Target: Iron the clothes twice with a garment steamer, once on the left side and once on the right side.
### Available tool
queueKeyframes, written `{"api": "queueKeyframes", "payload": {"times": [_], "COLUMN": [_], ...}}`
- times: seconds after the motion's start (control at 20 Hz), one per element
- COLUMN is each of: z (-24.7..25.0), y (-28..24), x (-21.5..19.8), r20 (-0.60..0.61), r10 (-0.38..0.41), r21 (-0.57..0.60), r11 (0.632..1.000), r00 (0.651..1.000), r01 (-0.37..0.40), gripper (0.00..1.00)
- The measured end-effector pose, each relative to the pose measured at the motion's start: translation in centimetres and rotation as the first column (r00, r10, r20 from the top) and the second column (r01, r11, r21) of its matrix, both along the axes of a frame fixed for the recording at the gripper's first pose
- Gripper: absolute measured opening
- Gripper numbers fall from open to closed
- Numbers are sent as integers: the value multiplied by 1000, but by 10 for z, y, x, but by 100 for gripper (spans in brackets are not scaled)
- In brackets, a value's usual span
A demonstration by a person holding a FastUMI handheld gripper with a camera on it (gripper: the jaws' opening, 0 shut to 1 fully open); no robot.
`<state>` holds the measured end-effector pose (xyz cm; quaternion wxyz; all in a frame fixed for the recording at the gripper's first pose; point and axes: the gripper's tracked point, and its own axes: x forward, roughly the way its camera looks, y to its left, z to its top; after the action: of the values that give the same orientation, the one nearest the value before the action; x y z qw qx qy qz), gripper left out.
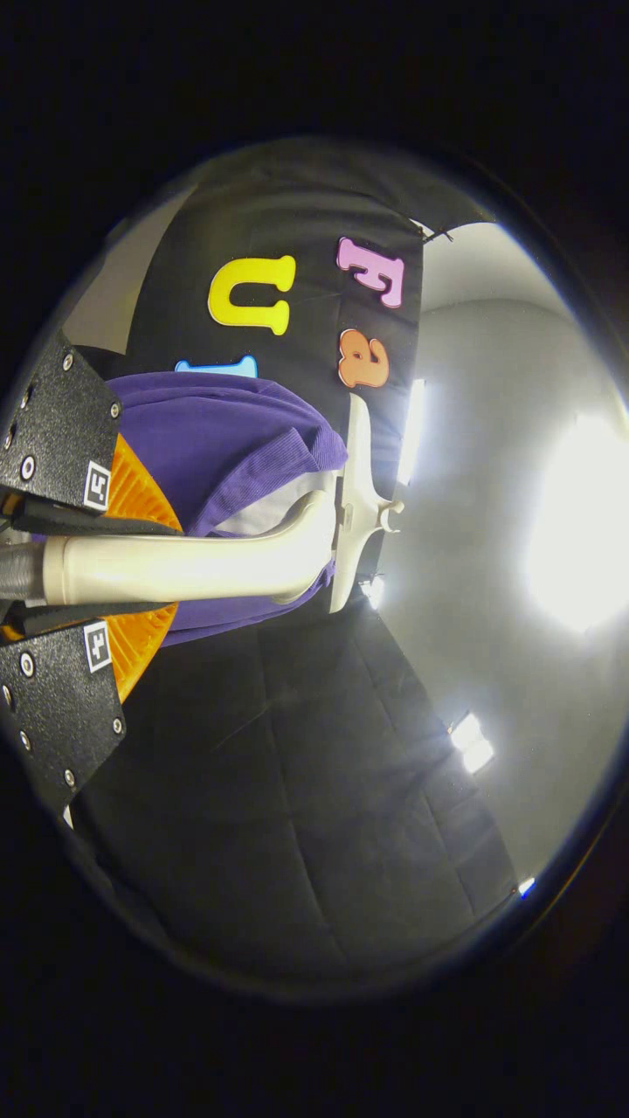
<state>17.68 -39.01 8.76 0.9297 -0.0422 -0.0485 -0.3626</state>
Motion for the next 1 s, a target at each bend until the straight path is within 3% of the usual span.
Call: {"api": "queueKeyframes", "payload": {"times": [0.45,0.8,1.0], "z": [16,-4,-30], "y": [-53,-85,-93], "x": [52,84,80], "r20": [-17,-41,-63], "r10": [-25,-55,-58], "r21": [-7,49,82], "r11": [1000,997,995], "r00": [1000,998,996], "r01": [25,57,63], "gripper": [32,32,32]}}
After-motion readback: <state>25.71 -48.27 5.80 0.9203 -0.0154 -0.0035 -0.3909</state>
